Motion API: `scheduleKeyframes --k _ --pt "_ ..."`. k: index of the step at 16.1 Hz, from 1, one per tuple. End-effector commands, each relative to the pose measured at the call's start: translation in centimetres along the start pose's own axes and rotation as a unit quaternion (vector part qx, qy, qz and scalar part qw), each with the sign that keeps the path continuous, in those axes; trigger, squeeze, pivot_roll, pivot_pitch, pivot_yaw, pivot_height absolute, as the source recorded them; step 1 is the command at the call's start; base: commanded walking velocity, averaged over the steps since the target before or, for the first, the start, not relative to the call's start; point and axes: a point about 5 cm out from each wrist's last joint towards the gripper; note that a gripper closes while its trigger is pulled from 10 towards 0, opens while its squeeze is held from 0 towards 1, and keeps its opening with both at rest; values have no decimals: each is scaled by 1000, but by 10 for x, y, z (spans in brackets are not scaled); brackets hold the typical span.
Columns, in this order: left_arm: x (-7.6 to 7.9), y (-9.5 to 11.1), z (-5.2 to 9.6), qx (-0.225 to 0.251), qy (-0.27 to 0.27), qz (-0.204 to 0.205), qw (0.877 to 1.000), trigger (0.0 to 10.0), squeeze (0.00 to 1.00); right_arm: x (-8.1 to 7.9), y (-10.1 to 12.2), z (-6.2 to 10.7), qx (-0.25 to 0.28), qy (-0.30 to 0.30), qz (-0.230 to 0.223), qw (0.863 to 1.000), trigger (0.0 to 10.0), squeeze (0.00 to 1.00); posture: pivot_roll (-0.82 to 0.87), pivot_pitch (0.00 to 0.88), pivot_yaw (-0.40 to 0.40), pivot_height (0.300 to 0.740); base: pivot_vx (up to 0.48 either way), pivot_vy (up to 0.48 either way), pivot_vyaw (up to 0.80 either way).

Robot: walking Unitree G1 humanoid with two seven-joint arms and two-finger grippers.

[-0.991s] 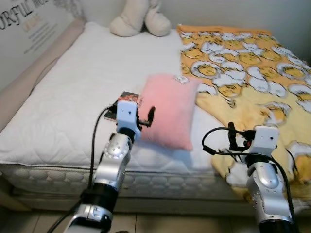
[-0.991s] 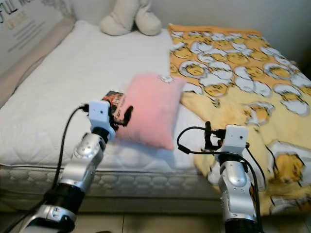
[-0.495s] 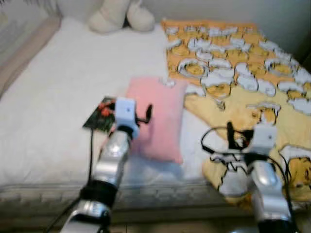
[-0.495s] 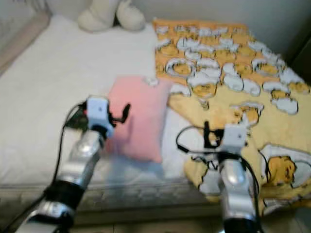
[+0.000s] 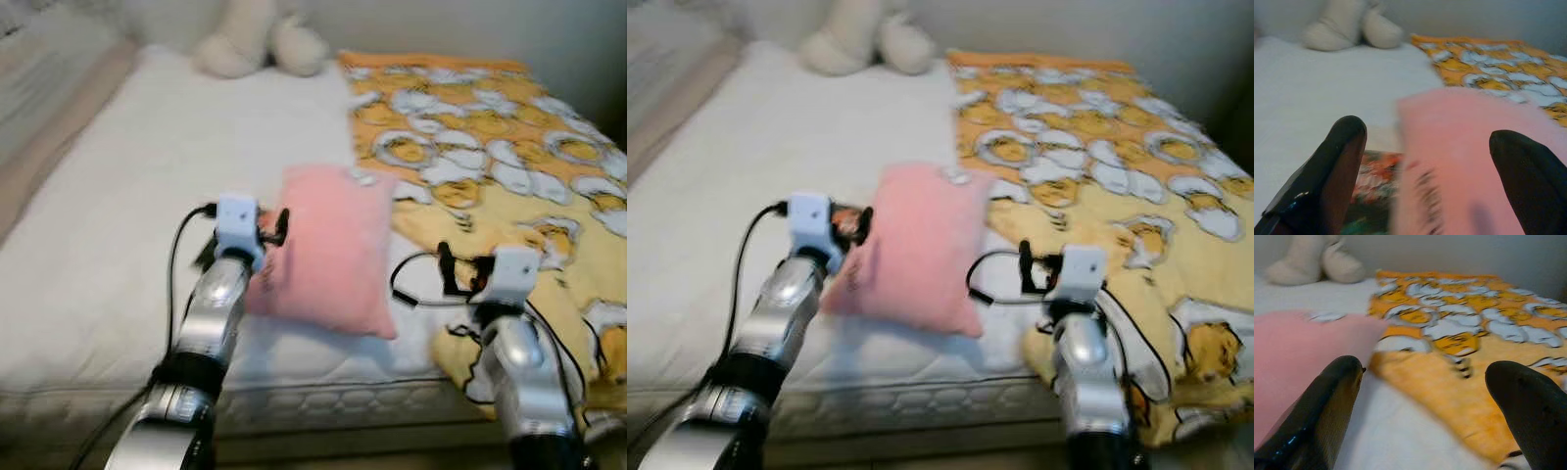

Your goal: Clean up the room

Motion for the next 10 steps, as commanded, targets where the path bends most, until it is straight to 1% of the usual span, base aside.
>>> scheduleKeyframes --k 1,2,4,6,8,9,10 --pt "7 3 -6 -8 -14 5 1000 10000 0 10 5 -3 -3 -15 -9 1000 10000 0 21 27 -27 740 0 0 0" --pt "8 8 -14 -14 -21 6 1000 10000 0 11 9 -8 -3 -13 -12 1000 10000 0 16 42 -25 740 0 0 0" --pt "8 16 -23 -20 -21 19 999 10000 0 8 10 -11 -11 1 -11 1000 10000 0 4 66 -9 740 0 0 0" --pt "8 20 -28 -25 -21 22 999 10000 0 10 9 -8 -18 3 -20 1000 10000 0 -14 95 11 740 0 0 0" --pt "8 17 -31 -39 -21 31 999 10000 0 13 7 -9 -28 -3 -36 999 10000 0 -17 104 14 740 0 0 0" --pt "7 17 -33 -47 -23 41 998 10000 0 15 6 -10 -32 -8 -59 998 10000 0 -14 125 22 740 0 0 0" --pt "4 19 -35 -54 -26 75 995 10000 0 16 4 -12 -38 -4 -85 996 10000 0 -13 142 27 740 0 0 0"
Point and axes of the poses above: a point about 5 cm out from each wrist's last joint towards the gripper, its own z axis pointing back from the gripper into the wrist, its own y axis along the axis of the wrist's last joint, x = y × z, and after that the axes turned 3 degrees about -z, right-handed
